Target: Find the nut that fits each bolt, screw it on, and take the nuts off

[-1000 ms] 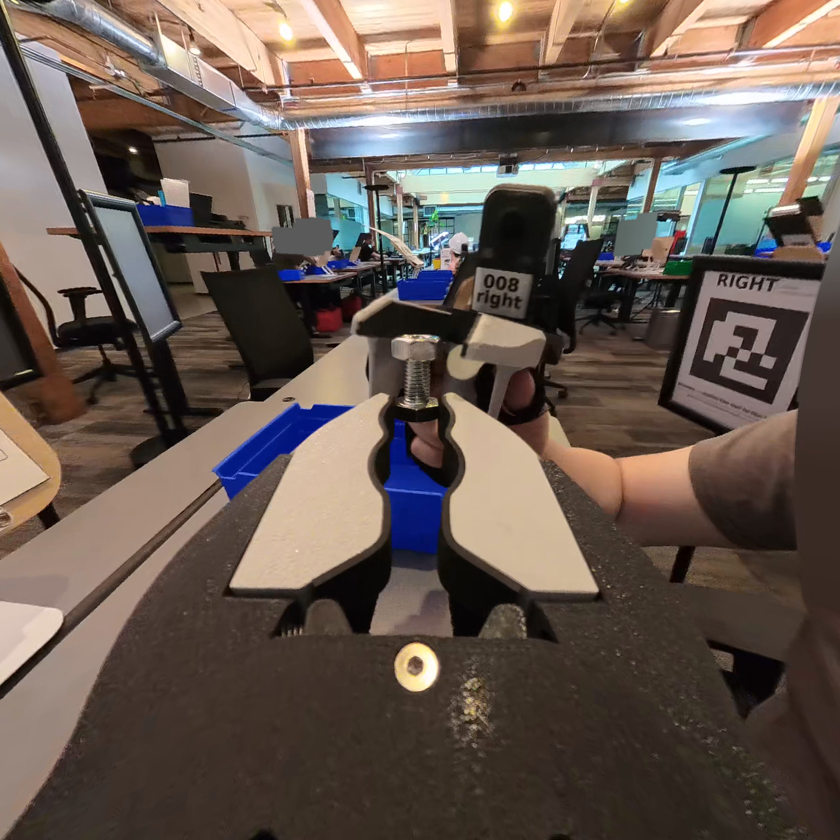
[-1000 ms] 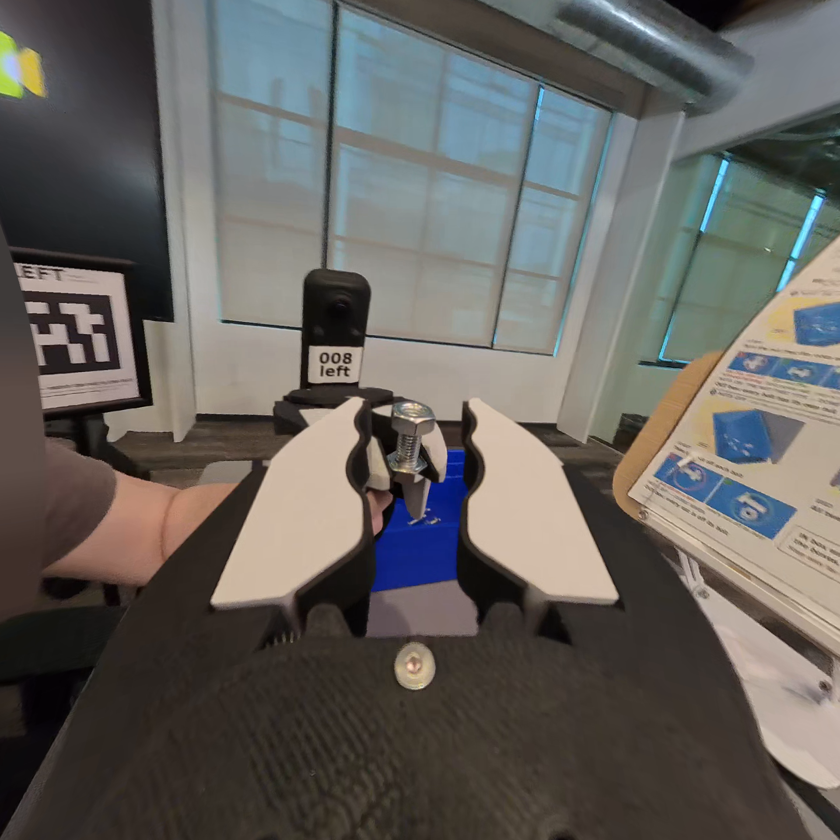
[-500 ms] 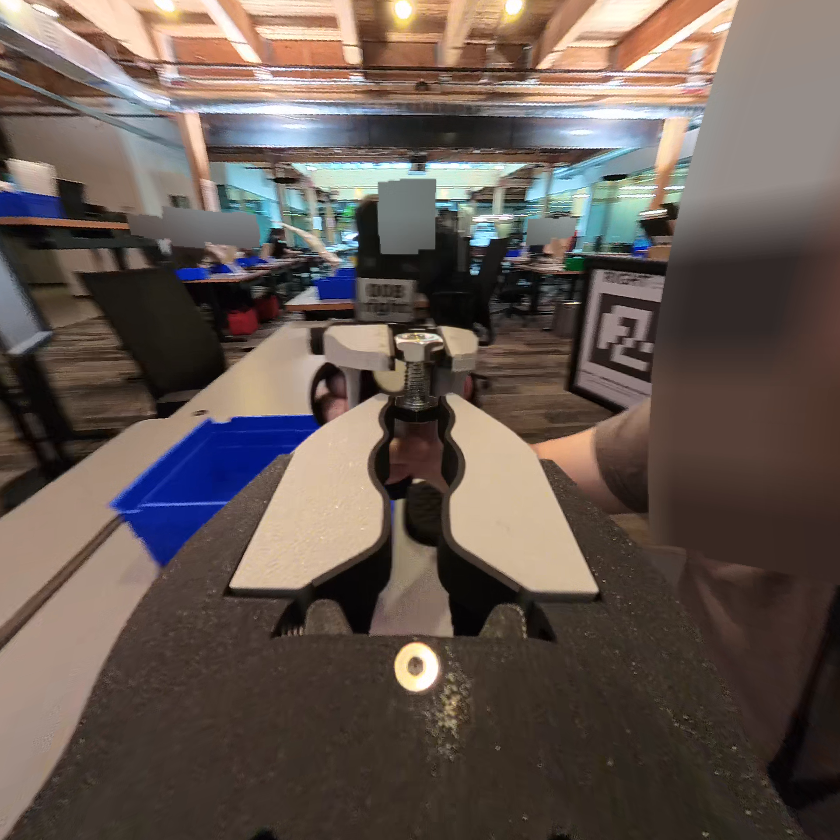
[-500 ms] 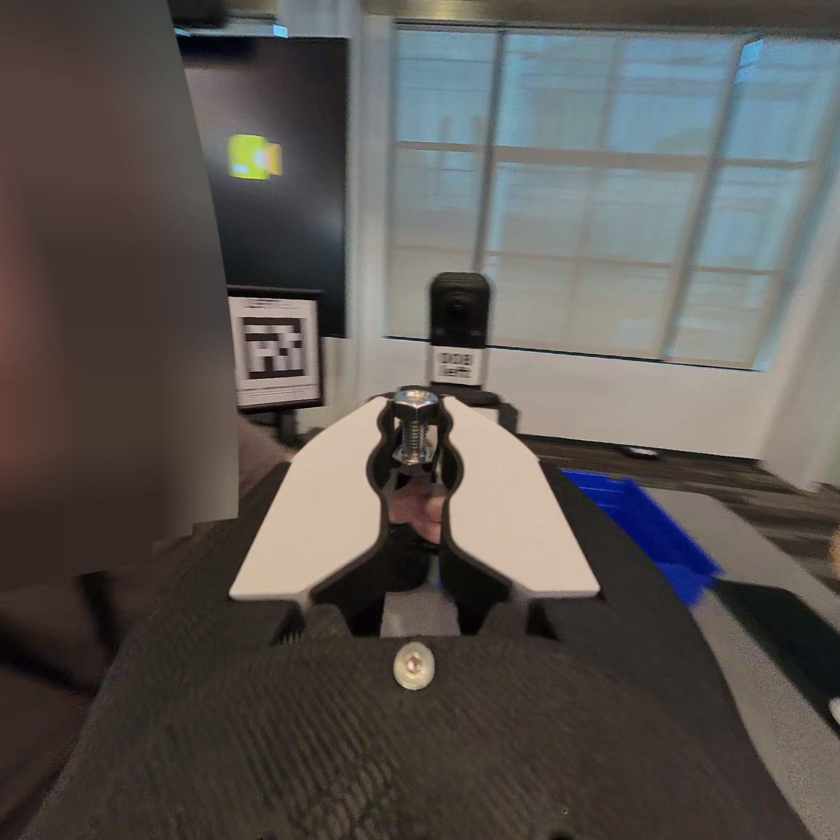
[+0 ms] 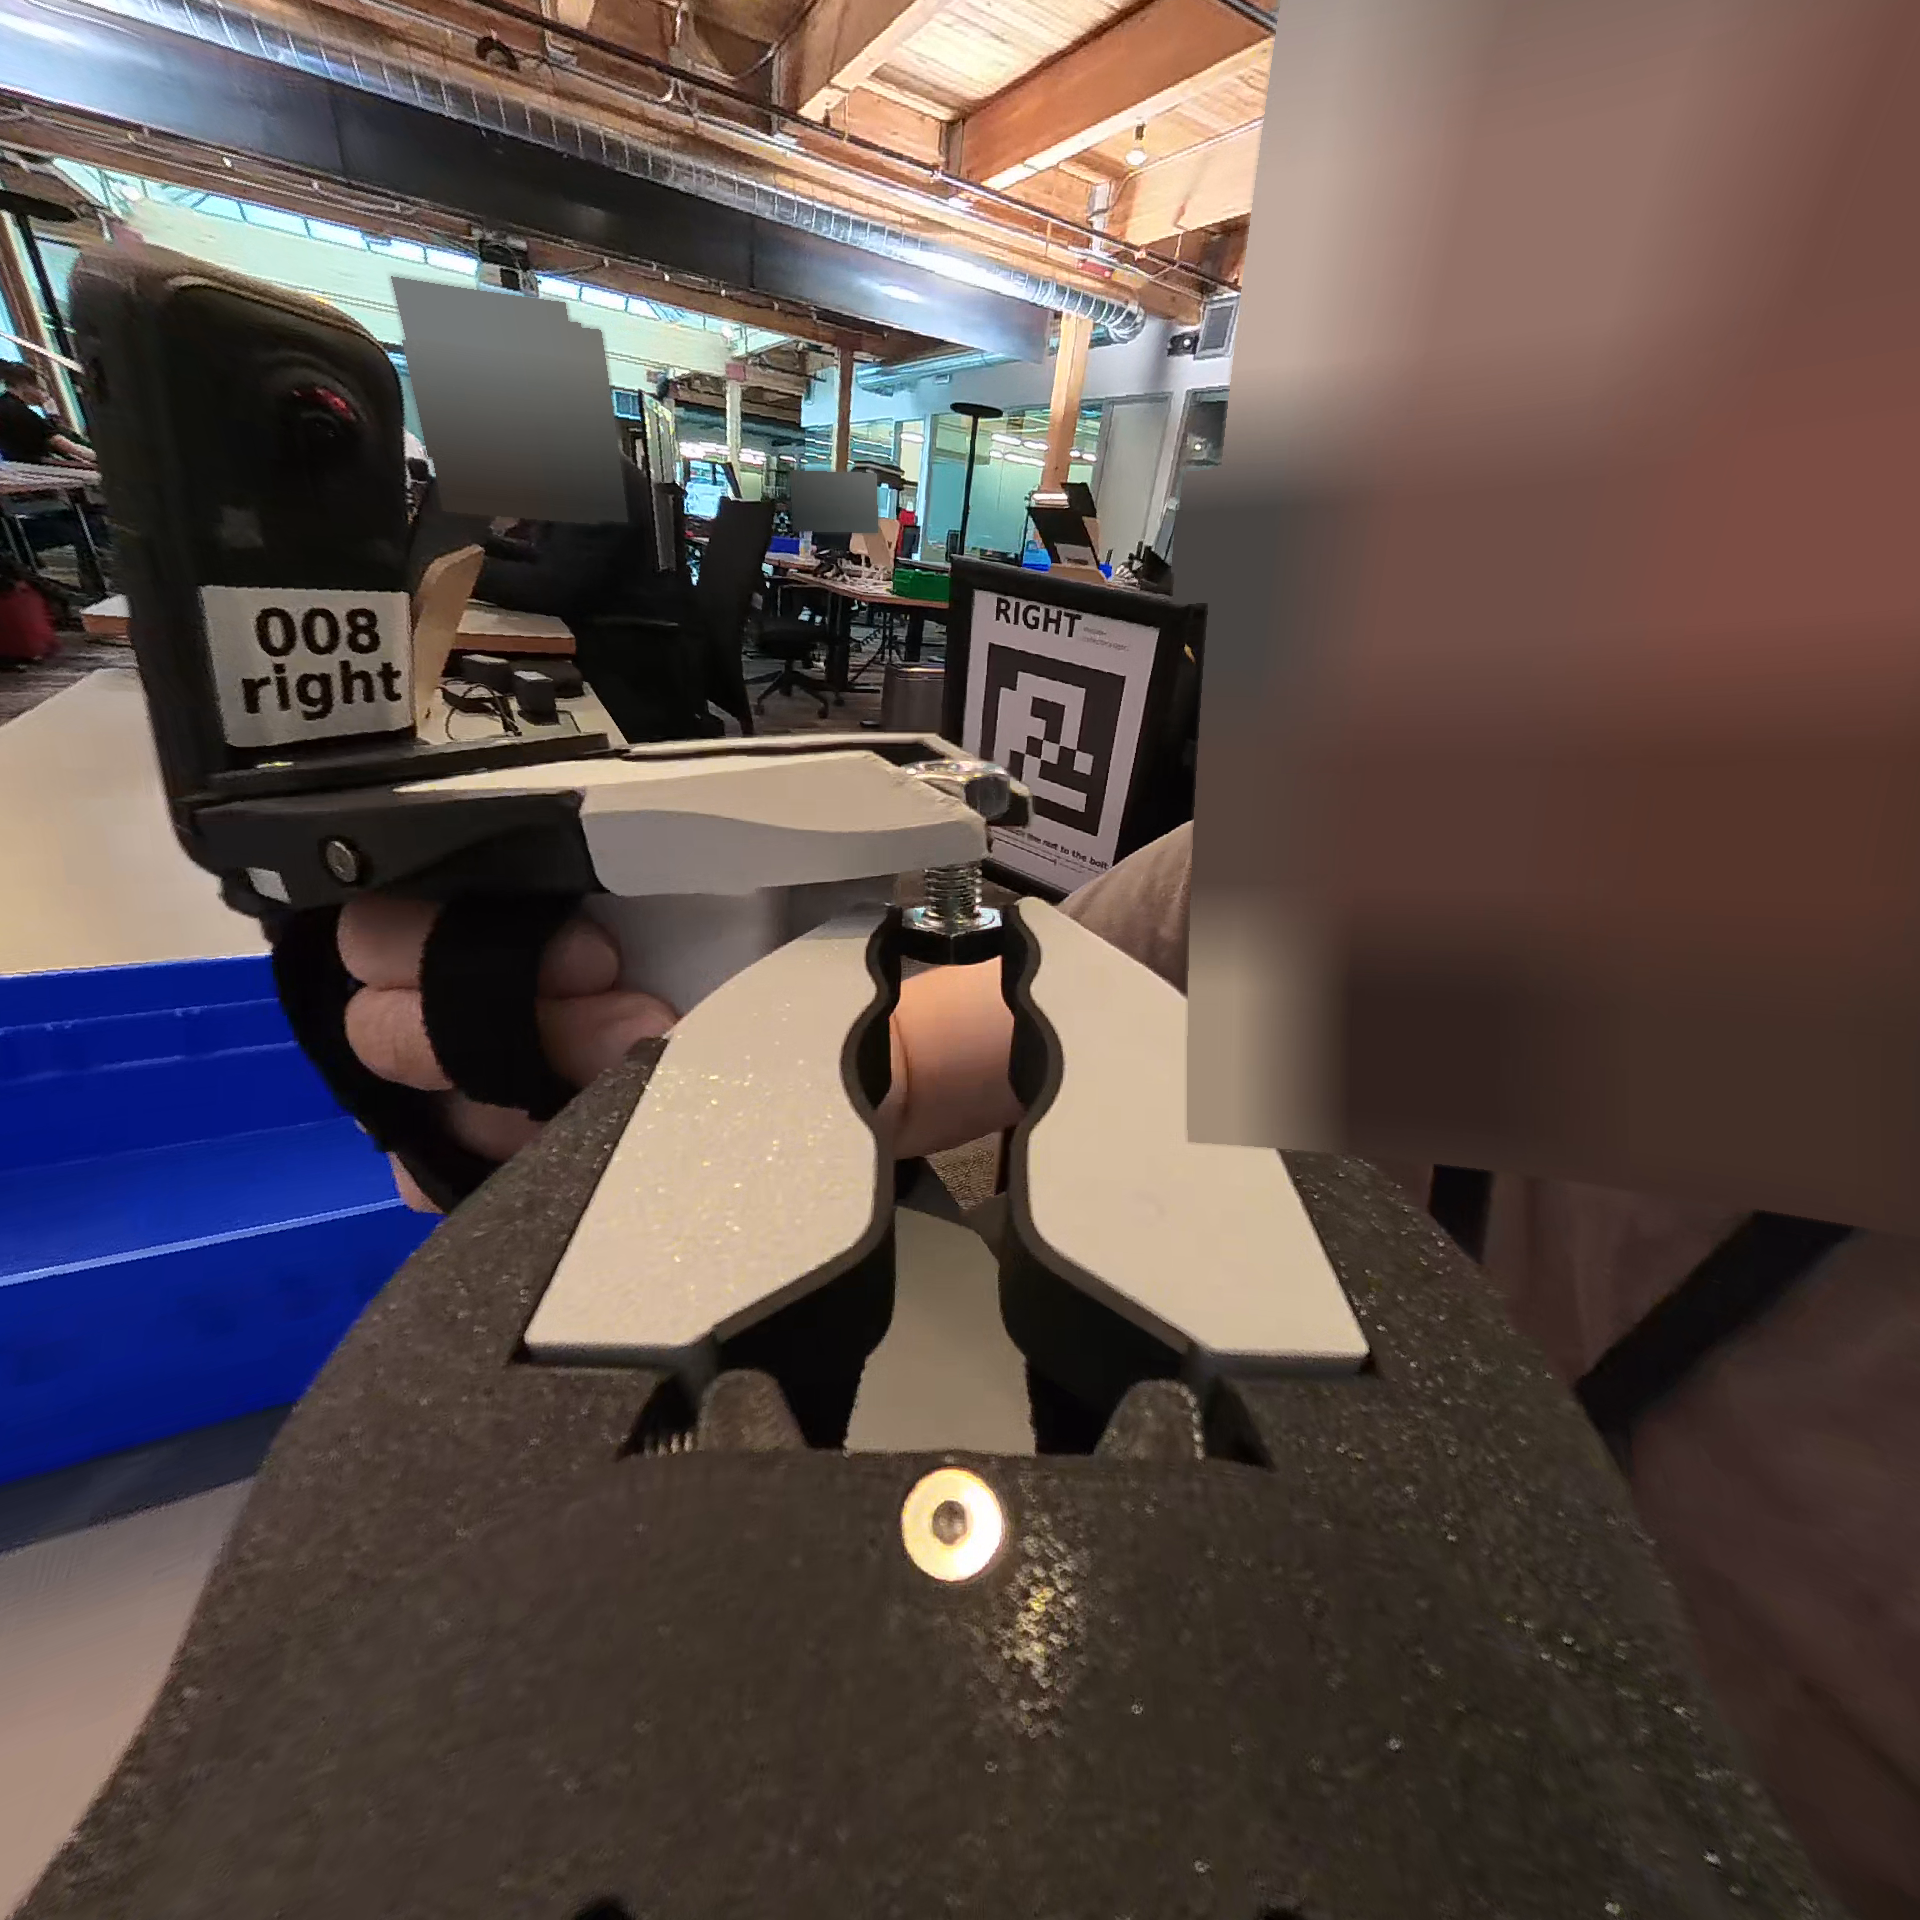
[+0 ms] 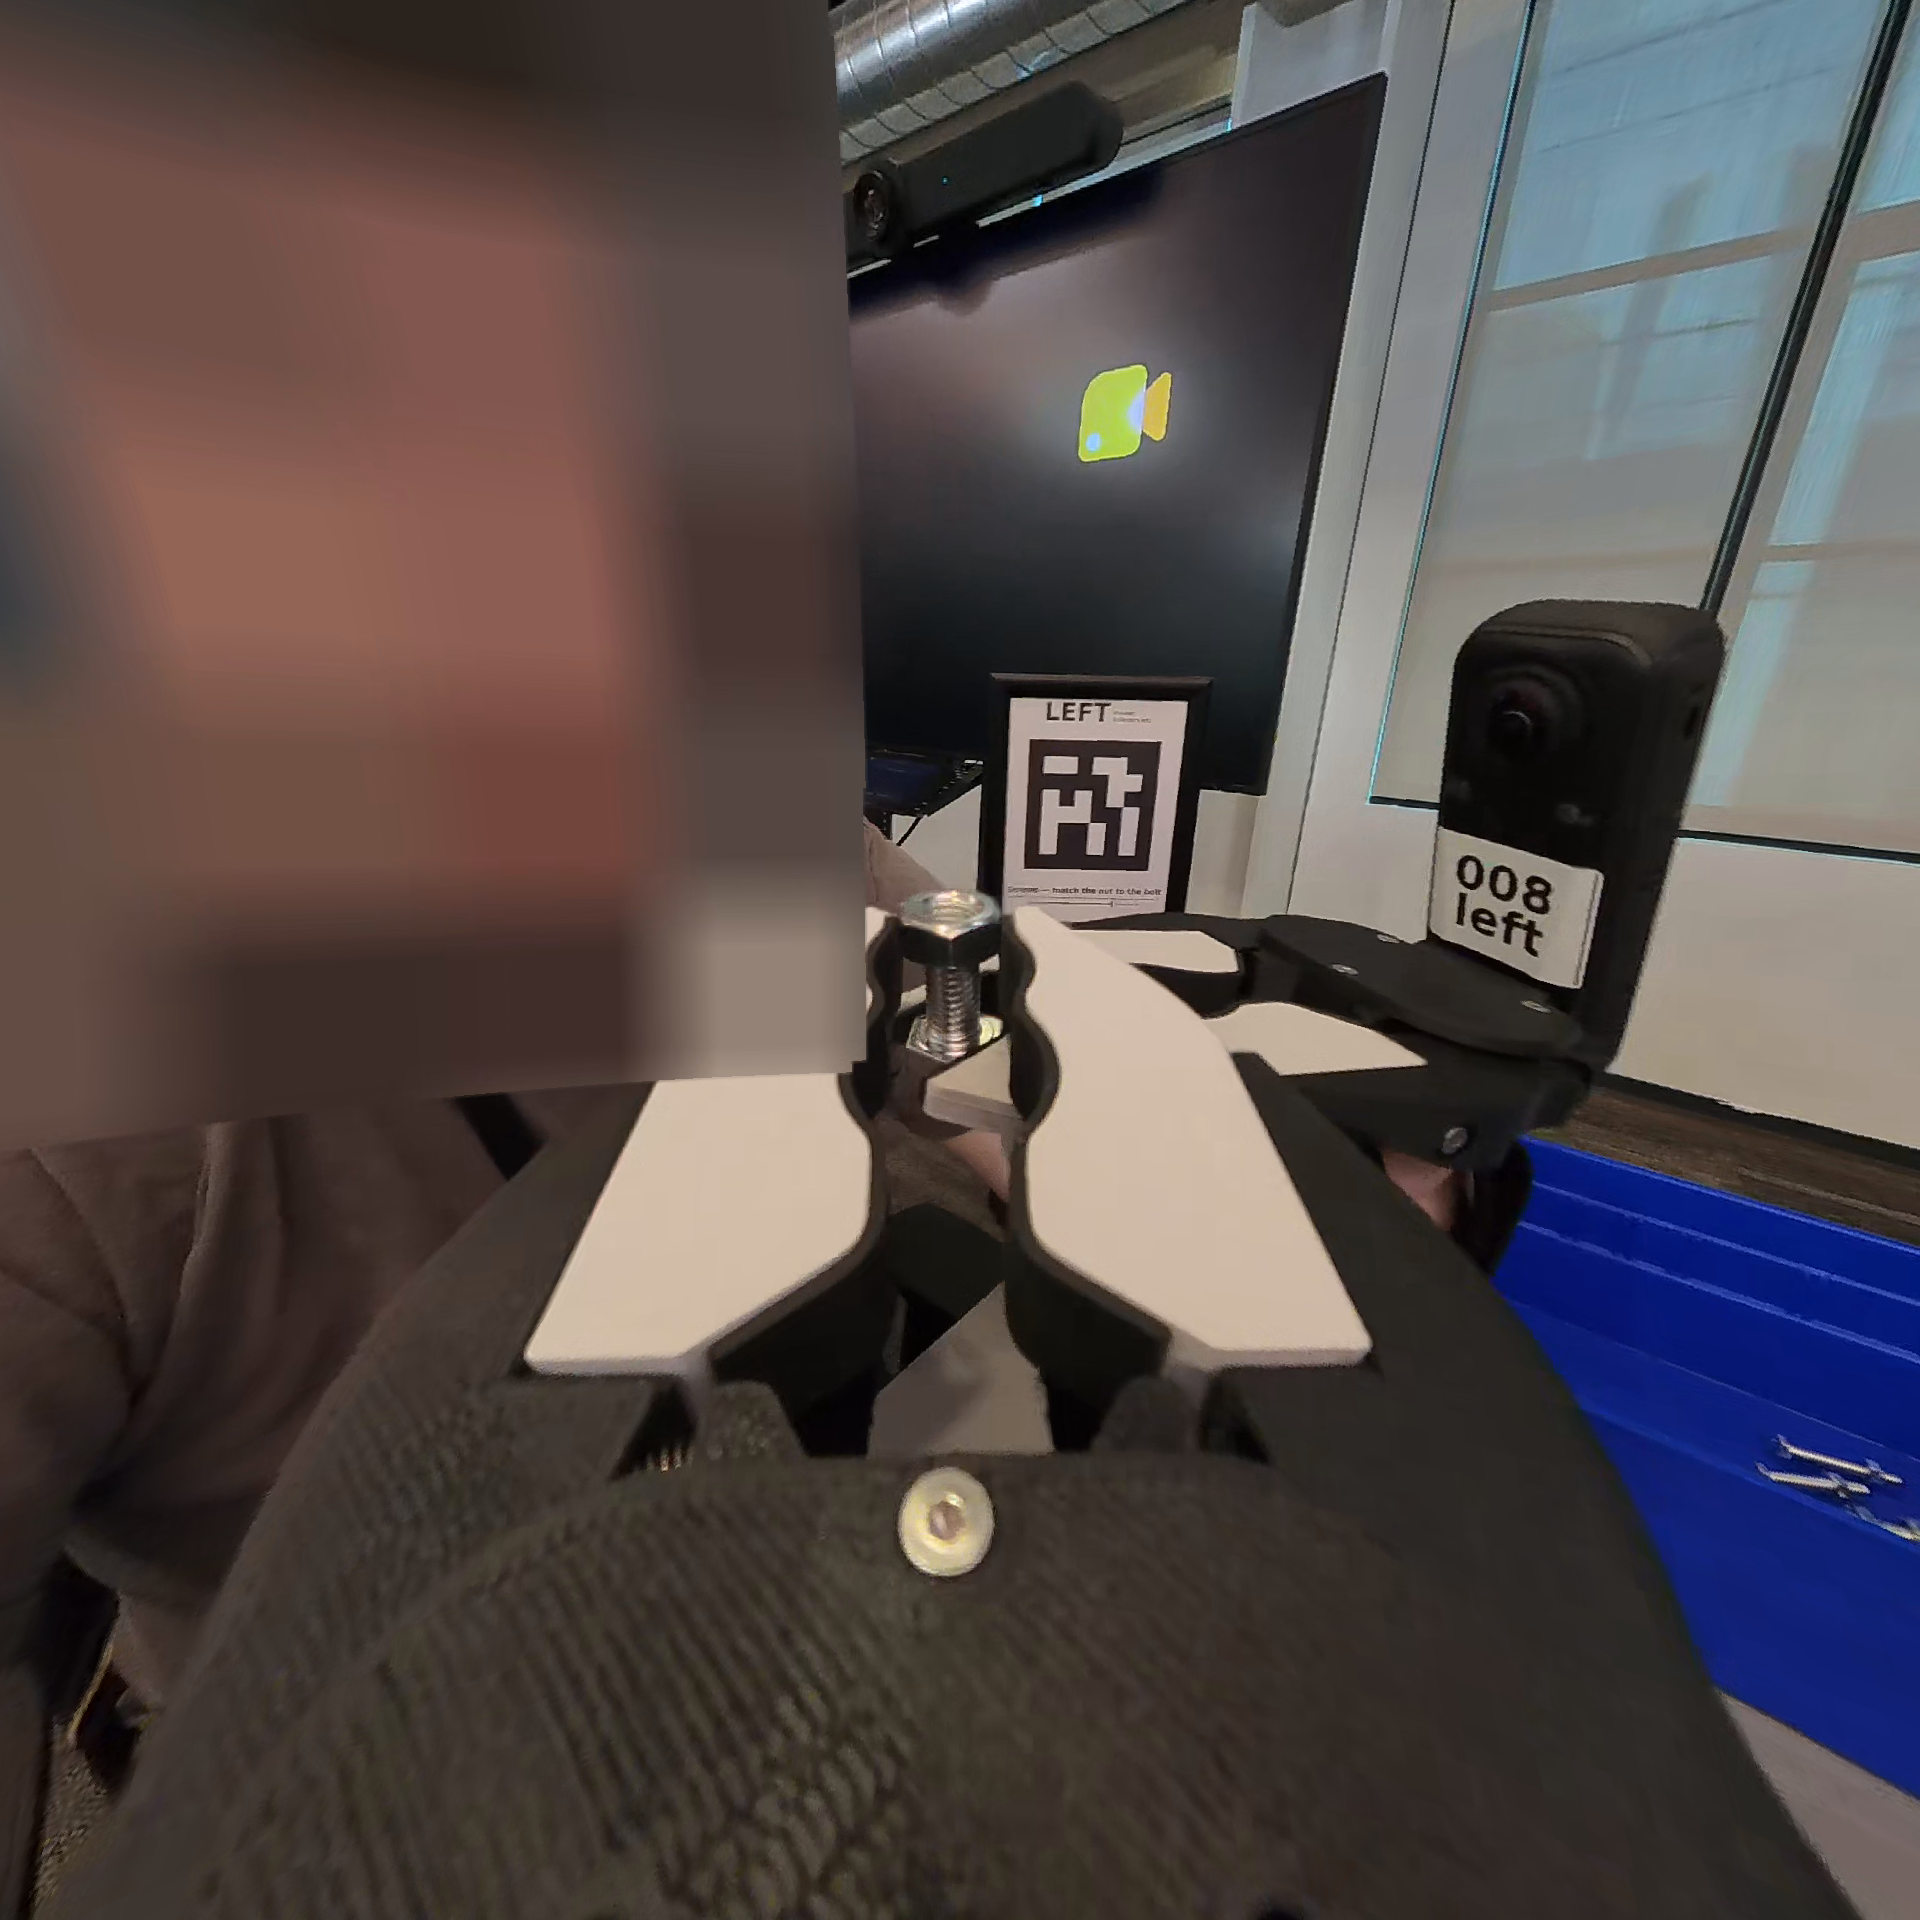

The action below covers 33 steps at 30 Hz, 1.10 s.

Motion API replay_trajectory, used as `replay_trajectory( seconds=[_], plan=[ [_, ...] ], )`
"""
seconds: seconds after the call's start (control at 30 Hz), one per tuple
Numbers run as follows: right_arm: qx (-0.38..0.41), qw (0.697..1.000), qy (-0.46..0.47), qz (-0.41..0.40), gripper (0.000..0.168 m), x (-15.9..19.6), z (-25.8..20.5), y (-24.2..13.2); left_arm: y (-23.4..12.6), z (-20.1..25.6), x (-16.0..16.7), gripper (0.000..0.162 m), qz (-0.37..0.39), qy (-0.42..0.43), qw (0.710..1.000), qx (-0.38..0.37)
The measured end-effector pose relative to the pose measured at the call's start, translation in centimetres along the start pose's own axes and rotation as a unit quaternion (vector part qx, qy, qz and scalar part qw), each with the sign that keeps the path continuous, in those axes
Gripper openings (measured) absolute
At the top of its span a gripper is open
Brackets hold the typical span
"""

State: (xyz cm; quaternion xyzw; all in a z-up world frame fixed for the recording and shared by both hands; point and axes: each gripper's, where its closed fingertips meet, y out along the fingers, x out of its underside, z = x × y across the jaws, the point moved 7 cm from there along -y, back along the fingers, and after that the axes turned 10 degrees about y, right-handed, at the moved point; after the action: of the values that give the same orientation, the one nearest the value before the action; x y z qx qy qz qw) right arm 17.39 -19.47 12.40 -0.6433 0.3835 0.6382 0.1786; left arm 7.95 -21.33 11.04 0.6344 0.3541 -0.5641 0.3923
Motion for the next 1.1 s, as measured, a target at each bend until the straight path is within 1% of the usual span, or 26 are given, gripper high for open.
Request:
replay_trajectory(
  seconds=[0.07,0.13,0.17,0.23,0.3,0.33,0.37,0.4,0.47,0.6,0.7,0.8,0.87,0.93,0.97,1.03,1.1],
  plan=[
    [0.029,0.999,-0.011,0.01,0.022,-0.3,0.2,-0.1,-0.3,-0.2,-0.2,0.018,-0.001,0.012,1.0,-0.025],
    [0.096,0.995,-0.028,0.026,0.051,-1.1,0.6,-0.6,-1.0,-0.9,-0.6,0.018,-0.003,0.037,0.996,-0.084],
    [0.133,0.989,-0.045,0.034,0.054,-1.5,0.7,-0.9,-1.4,-1.3,-0.7,0.018,-0.012,0.056,0.99,-0.13],
    [0.227,0.968,-0.098,0.054,0.054,-2.4,0.9,-1.7,-2.4,-2.2,-1.0,0.018,-0.028,0.101,0.969,-0.225],
    [0.346,0.924,-0.147,0.062,0.053,-3.0,1.4,-2.3,-3.4,-2.9,-1.2,0.017,-0.045,0.146,0.932,-0.328],
    [0.397,0.9,-0.169,0.062,0.052,-3.0,1.6,-2.5,-3.7,-3.1,-1.2,0.017,-0.054,0.163,0.916,-0.363],
    [0.432,0.88,-0.188,0.064,0.048,-3.0,1.6,-2.4,-4.0,-3.3,-1.2,0.017,-0.06,0.176,0.899,-0.396],
    [0.461,0.862,-0.2,0.068,0.048,-2.9,1.8,-2.3,-4.3,-3.5,-1.1,0.017,-0.066,0.181,0.886,-0.421],
    [0.516,0.83,-0.199,0.071,0.046,-2.5,2.3,-2.1,-4.4,-3.7,-0.9,0.018,-0.076,0.18,0.874,-0.445],
    [0.547,0.814,-0.182,0.072,0.038,-1.5,3.0,-1.7,-4.3,-3.9,-0.5,0.018,-0.087,0.192,0.861,-0.463],
    [0.537,0.823,-0.169,0.071,0.018,-1.2,3.2,-1.7,-3.9,-3.8,-0.4,0.018,-0.098,0.201,0.86,-0.458],
    [0.526,0.832,-0.165,0.058,0.018,-1.4,3.1,-1.7,-3.8,-3.7,-0.5,0.017,-0.103,0.207,0.863,-0.45],
    [0.497,0.85,-0.167,0.049,0.018,-1.7,2.8,-1.7,-3.7,-3.5,-0.8,0.018,-0.095,0.201,0.879,-0.422],
    [0.443,0.881,-0.164,0.036,0.018,-2.0,2.4,-1.5,-3.6,-3.1,-1.2,0.018,-0.078,0.18,0.908,-0.369],
    [0.404,0.9,-0.159,0.027,0.018,-2.1,2.1,-1.5,-3.5,-2.8,-1.4,0.018,-0.07,0.164,0.927,-0.331],
    [0.308,0.942,-0.136,0.006,0.018,-2.2,1.3,-1.4,-3.0,-2.0,-1.6,0.017,-0.053,0.138,0.959,-0.241],
    [0.21,0.971,-0.115,-0.023,0.019,-1.7,0.5,-1.1,-2.3,-1.1,-1.3,0.018,-0.053,0.106,0.982,-0.15]
  ],
)
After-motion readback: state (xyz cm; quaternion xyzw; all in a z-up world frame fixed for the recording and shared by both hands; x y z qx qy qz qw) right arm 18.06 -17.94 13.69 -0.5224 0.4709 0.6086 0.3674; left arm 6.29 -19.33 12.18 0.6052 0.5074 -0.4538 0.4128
